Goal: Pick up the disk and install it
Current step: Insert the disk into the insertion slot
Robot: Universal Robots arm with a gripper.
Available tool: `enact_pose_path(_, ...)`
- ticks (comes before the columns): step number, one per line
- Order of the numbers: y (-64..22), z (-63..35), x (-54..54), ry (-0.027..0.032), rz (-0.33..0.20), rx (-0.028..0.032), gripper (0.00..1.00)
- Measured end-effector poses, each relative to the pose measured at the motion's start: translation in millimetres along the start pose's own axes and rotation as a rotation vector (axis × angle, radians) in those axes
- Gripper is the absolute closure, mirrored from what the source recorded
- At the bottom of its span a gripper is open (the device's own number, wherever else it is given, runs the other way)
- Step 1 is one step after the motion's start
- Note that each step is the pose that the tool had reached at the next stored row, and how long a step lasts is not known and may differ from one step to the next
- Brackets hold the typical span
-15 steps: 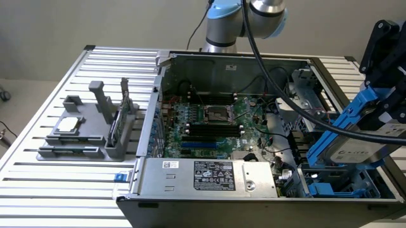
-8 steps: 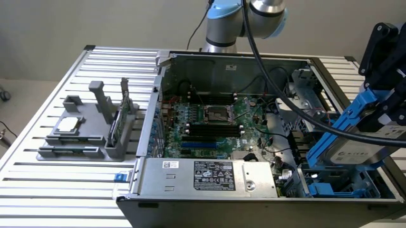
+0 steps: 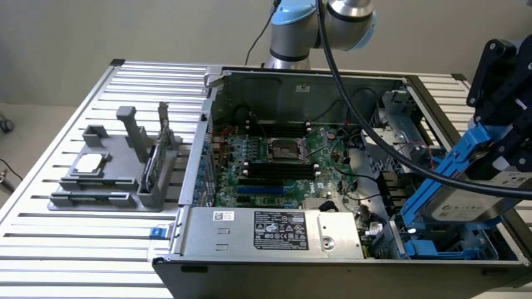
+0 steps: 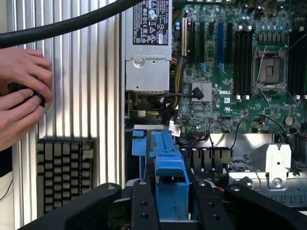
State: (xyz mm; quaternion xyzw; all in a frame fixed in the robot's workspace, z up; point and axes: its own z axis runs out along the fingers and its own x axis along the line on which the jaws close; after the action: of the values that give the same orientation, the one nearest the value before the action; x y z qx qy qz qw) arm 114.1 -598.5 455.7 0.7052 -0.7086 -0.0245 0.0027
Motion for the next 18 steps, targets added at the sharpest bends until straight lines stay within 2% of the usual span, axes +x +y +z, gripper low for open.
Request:
enact_pose_path(2,0.0,0.1,0.0,0.0028,0.000,0.0000,0.67)
enact_pose_path(18,-1.2,11.0,-1.0,0.0106,0.000,0.0001,0.67)
